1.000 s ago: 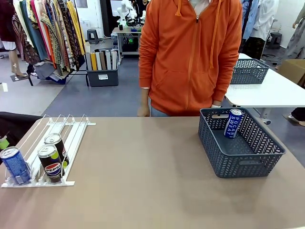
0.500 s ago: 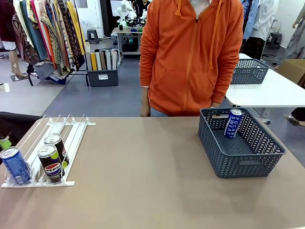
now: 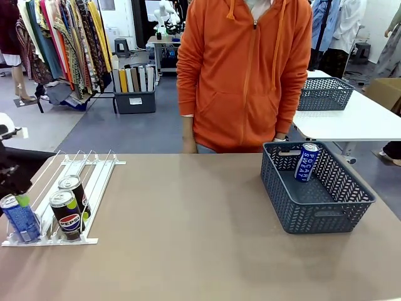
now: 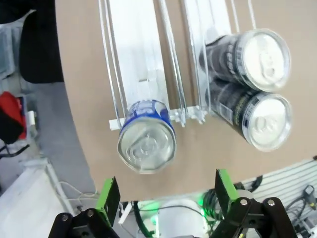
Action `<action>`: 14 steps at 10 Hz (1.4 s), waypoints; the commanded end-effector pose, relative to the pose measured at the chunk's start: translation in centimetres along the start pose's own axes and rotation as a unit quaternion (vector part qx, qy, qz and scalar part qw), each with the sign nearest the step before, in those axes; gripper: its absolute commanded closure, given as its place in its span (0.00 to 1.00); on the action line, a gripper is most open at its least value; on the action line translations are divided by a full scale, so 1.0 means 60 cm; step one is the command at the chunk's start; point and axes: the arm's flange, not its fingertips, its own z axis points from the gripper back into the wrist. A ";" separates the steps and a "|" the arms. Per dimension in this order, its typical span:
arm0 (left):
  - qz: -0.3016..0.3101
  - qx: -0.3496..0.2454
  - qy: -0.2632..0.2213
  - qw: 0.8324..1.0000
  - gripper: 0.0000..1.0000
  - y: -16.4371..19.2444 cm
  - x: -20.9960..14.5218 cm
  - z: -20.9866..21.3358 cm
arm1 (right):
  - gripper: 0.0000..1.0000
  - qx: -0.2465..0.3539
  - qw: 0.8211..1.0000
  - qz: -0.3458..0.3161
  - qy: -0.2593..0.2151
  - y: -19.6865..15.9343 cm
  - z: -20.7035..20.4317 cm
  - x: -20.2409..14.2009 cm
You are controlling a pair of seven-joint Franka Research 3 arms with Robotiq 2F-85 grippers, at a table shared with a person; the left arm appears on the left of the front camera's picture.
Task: Retrieve and store the cans from the dispenser.
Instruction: Pick up the last remaining can from one row of the Automatic Can Dispenser and place it in the middle of the table.
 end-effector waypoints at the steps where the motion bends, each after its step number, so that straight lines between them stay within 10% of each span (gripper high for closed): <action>1: 0.027 0.024 0.000 0.999 0.00 0.004 0.018 -0.044 | 0.00 0.011 1.000 0.013 -0.009 0.003 -0.002 0.006; 12: 0.044 0.032 0.026 0.998 0.00 0.019 0.043 -0.099 | 0.00 0.011 1.000 0.013 -0.009 0.003 -0.002 0.006; 14: 0.042 0.027 0.023 0.998 1.00 0.019 0.044 -0.100 | 0.00 0.011 1.000 0.013 -0.009 0.003 -0.002 0.006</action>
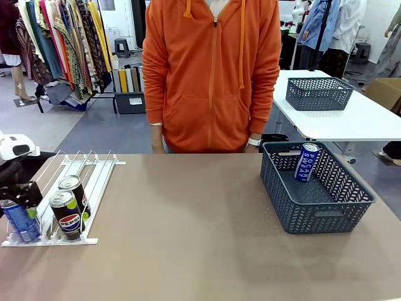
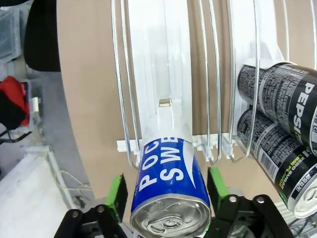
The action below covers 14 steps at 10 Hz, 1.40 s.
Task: Retrieve and store the cans from the dispenser.
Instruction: Pick up the last remaining can from one row of the Automatic Can Dispenser and place it in the middle of the table.
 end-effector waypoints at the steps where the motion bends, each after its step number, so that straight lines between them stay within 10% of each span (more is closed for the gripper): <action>1: 0.007 -0.008 -0.004 1.000 1.00 0.005 0.000 -0.004 | 0.00 0.011 1.000 0.013 -0.009 0.003 -0.003 0.006; 7: 0.000 -0.014 -0.035 0.999 1.00 -0.003 -0.006 0.015 | 0.00 0.011 1.000 0.013 -0.009 0.003 -0.003 0.006; 14: -0.109 -0.101 -0.205 0.967 1.00 -0.033 -0.199 0.327 | 0.00 0.011 1.000 0.013 -0.009 0.003 -0.003 0.006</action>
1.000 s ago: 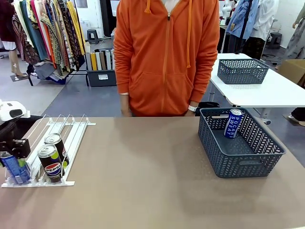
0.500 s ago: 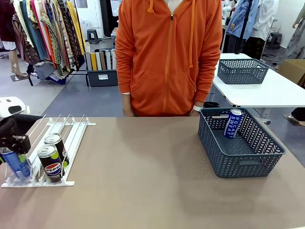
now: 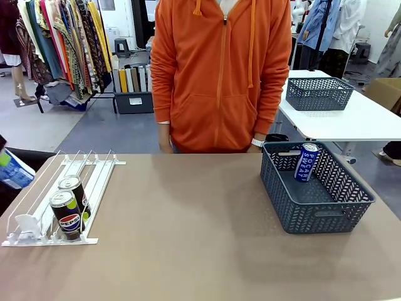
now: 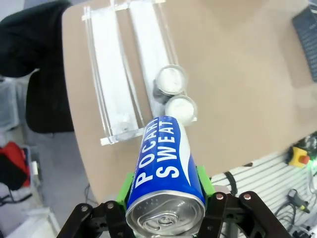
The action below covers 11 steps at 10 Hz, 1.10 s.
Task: Retrieve and store the cans from the dispenser.
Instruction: Pick up the last remaining can from one row of the Automatic Can Dispenser and place it in the middle of the table.
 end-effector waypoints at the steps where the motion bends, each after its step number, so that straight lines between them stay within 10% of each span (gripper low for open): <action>1: -0.023 -0.045 -0.015 0.999 1.00 0.018 -0.020 0.002 | 0.00 0.011 1.000 0.013 -0.009 0.003 -0.002 0.006; 8: -0.018 -0.021 -0.003 1.000 1.00 -0.003 -0.023 0.014 | 0.00 0.011 1.000 0.013 -0.009 0.003 -0.002 0.006; 11: -0.105 -0.080 0.071 0.989 1.00 -0.209 0.112 -0.083 | 0.00 0.011 1.000 0.013 -0.009 0.003 -0.002 0.006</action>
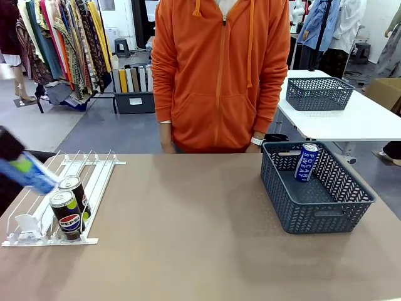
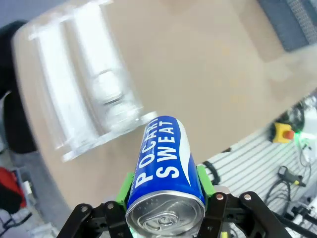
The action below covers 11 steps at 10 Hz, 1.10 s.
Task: Retrieve and store the cans from the dispenser.
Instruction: Pick up the last remaining can from one row of the Automatic Can Dispenser and place it in the middle of the table.
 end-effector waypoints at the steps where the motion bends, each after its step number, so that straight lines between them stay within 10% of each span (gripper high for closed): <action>1: -0.045 0.004 0.049 0.998 1.00 -0.132 0.139 -0.075 | 0.00 0.011 1.000 0.013 -0.009 0.003 -0.002 0.006; 6: -0.104 0.147 0.118 0.977 1.00 -0.438 0.255 -0.417 | 0.00 0.011 1.000 0.013 -0.009 0.003 -0.002 0.006; 11: -0.107 0.119 0.185 0.970 1.00 -0.431 0.262 -0.494 | 0.00 0.011 1.000 0.013 -0.009 0.003 -0.002 0.006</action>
